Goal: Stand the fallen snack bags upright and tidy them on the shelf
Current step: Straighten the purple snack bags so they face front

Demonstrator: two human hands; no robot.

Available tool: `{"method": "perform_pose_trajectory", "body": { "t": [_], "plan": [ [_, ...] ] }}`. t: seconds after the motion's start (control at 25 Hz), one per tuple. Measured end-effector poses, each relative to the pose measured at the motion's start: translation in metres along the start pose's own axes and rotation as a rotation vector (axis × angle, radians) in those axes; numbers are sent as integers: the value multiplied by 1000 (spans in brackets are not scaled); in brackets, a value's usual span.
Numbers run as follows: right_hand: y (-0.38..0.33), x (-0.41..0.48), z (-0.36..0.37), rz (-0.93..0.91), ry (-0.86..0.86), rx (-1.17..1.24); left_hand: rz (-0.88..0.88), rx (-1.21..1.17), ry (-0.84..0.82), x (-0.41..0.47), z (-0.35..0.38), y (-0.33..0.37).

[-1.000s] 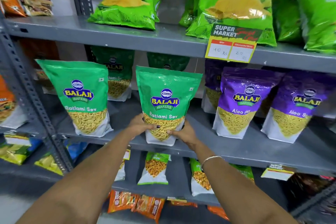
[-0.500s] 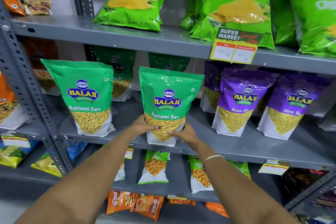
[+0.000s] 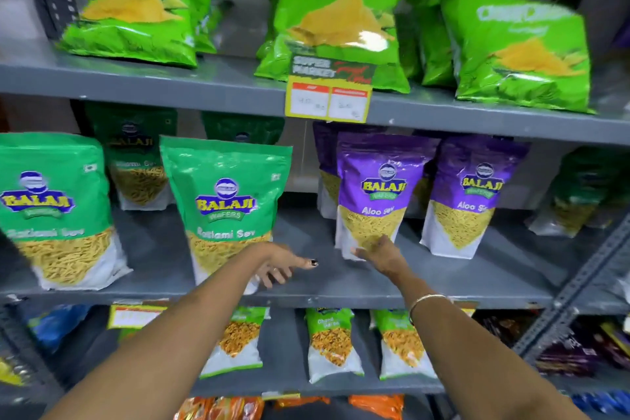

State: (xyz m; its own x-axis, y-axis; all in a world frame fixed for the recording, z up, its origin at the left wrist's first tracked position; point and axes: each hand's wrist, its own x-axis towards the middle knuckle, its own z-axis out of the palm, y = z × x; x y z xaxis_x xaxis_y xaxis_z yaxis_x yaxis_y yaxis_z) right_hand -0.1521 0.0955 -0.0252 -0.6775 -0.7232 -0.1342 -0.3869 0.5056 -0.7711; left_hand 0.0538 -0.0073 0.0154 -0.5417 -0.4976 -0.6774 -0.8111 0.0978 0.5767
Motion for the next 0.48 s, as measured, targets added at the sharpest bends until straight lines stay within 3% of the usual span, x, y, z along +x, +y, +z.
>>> {"method": "perform_pose_trajectory", "body": {
  "t": [0.2,0.36,0.48],
  "plan": [
    [40,64,-58,-20,57,44,347,-412,368,76,34,68],
    [47,84,-68,-182,-328,392,412,-592,459,106,54,93],
    [44,75,-69,-248,-378,491,415,-641,561,104,65,98]
  ]
}}
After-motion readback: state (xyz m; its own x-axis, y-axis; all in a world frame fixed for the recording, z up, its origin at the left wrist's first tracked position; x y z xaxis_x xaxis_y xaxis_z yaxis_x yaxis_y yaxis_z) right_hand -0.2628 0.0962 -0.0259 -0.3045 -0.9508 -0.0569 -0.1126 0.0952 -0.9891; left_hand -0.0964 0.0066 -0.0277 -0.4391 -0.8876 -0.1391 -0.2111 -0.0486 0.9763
